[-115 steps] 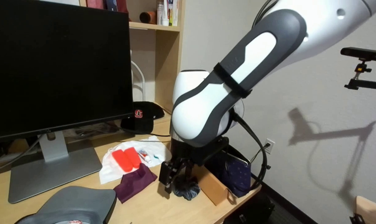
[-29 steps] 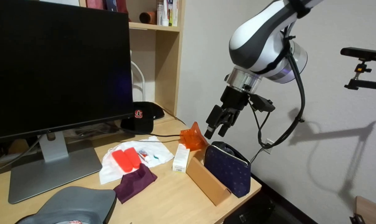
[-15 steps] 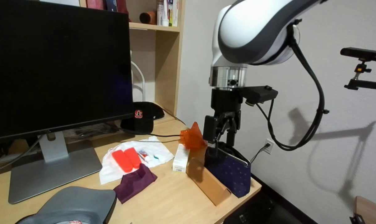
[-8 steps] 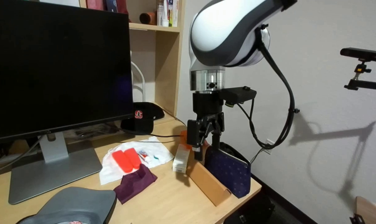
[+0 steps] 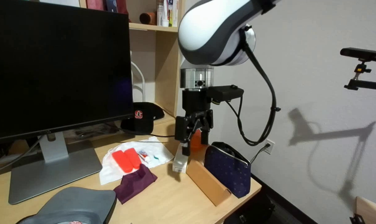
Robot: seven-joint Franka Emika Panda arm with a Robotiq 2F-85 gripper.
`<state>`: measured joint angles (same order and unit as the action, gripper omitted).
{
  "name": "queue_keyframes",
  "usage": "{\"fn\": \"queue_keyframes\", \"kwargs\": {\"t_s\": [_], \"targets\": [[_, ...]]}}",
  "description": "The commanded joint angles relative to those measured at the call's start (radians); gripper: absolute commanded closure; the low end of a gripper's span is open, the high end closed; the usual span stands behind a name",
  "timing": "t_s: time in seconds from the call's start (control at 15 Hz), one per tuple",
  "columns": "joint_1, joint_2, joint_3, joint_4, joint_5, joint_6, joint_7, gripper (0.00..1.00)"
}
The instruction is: Pick up the ribbon and the clothe put them in the parse
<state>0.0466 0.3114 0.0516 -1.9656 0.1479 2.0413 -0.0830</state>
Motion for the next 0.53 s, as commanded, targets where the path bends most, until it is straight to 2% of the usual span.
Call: {"fn": "queue_keyframes", "kwargs": {"t_s": [0.0,0.47], "targets": [[0.01,0.145,0.011,0.186,-0.033,-0.046,0.0,0.0],[0.069,0.382,0.016,0.436,-0.073,-0.023,0.046,0.0]]}}
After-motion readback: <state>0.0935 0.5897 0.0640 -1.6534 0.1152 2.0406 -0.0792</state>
